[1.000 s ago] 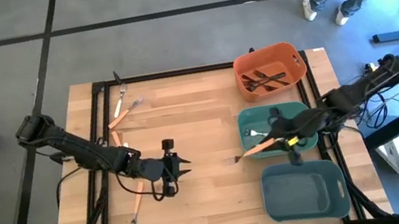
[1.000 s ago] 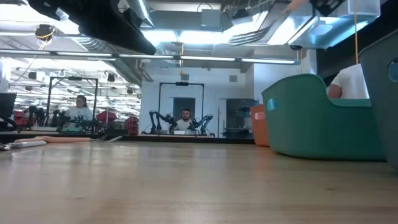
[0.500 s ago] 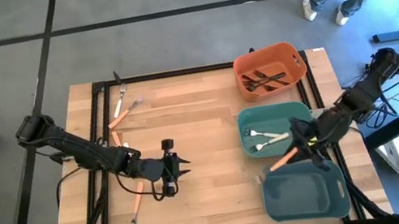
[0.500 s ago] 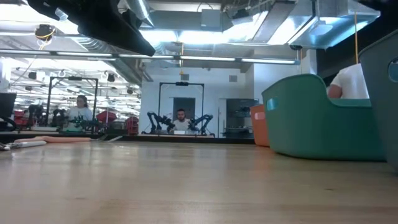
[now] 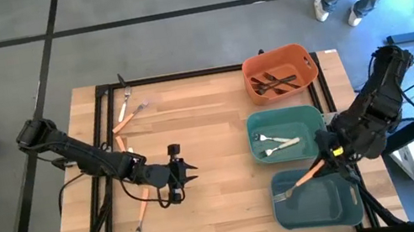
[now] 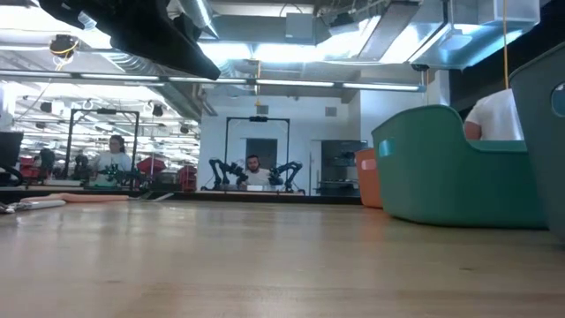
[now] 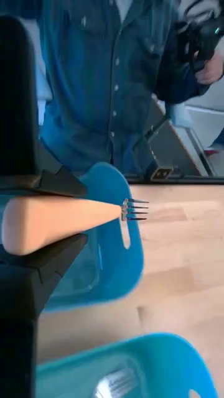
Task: Sort silverware by color (type)
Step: Put the orange fork into the dark blue bin
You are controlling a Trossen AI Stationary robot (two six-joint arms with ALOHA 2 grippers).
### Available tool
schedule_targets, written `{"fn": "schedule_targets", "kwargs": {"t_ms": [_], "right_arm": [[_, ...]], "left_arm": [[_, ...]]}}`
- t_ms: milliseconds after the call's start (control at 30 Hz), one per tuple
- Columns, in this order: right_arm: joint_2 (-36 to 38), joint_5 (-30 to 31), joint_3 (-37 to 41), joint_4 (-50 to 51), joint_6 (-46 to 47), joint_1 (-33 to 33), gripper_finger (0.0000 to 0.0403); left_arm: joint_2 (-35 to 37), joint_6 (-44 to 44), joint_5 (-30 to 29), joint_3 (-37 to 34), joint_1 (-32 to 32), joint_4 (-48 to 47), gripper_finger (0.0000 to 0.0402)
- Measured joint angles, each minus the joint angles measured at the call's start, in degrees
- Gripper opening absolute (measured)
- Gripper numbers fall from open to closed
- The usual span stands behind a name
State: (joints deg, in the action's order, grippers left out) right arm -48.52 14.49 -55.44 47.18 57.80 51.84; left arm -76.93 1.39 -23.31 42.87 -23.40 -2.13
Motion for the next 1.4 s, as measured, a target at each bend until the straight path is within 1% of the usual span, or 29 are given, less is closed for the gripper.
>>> {"fn": "schedule_targets", "kwargs": {"t_ms": [67, 233, 333, 433, 567, 833, 1100, 1167, 1300, 1400], "right_arm": [[1.21, 0.18, 0.00, 1.46, 4.13, 1.03, 0.0067], [2.31, 2.78, -0.04, 7.96, 15.18, 3.25, 0.0067], [2.16, 3.52, -0.04, 11.33, 19.71, 5.10, 0.0067], [1.24, 4.28, -0.04, 12.49, 22.46, 6.69, 0.0067], [-0.70, 4.40, -0.04, 12.88, 22.95, 7.88, 0.0067], [-3.80, 4.45, -0.04, 12.88, 22.98, 8.19, 0.0067], [-4.29, 4.57, -0.04, 12.96, 22.97, 8.19, 0.0067], [-4.64, 5.46, -0.02, 13.00, 22.91, 8.19, 0.0067], [-6.85, 5.94, 0.01, 13.18, 22.02, 8.14, 0.0067], [-7.15, 5.90, 0.04, 13.42, 20.21, 8.14, 0.0067]], "left_arm": [[0.00, 0.00, 0.00, 0.00, 0.00, 0.01, 0.0110], [0.00, 0.00, 0.00, 0.00, 0.00, 0.02, 0.0110], [0.00, 0.00, 0.00, -0.02, 0.00, 0.02, 0.0110], [0.00, 0.00, 0.00, -0.02, 0.01, 0.02, 0.0110], [0.00, 0.00, 0.00, -0.02, 0.00, 0.02, 0.0110], [0.00, -0.02, 0.00, -0.02, 0.00, 0.02, 0.0110], [0.00, -0.02, 0.00, -0.07, 0.00, 0.02, 0.0110], [0.00, -0.02, 0.00, -0.07, 0.00, 0.02, 0.0110], [0.00, -0.02, 0.00, -0.07, 0.00, 0.02, 0.0110], [0.00, -0.02, 0.00, -0.07, 0.00, 0.04, 0.0110]]}}
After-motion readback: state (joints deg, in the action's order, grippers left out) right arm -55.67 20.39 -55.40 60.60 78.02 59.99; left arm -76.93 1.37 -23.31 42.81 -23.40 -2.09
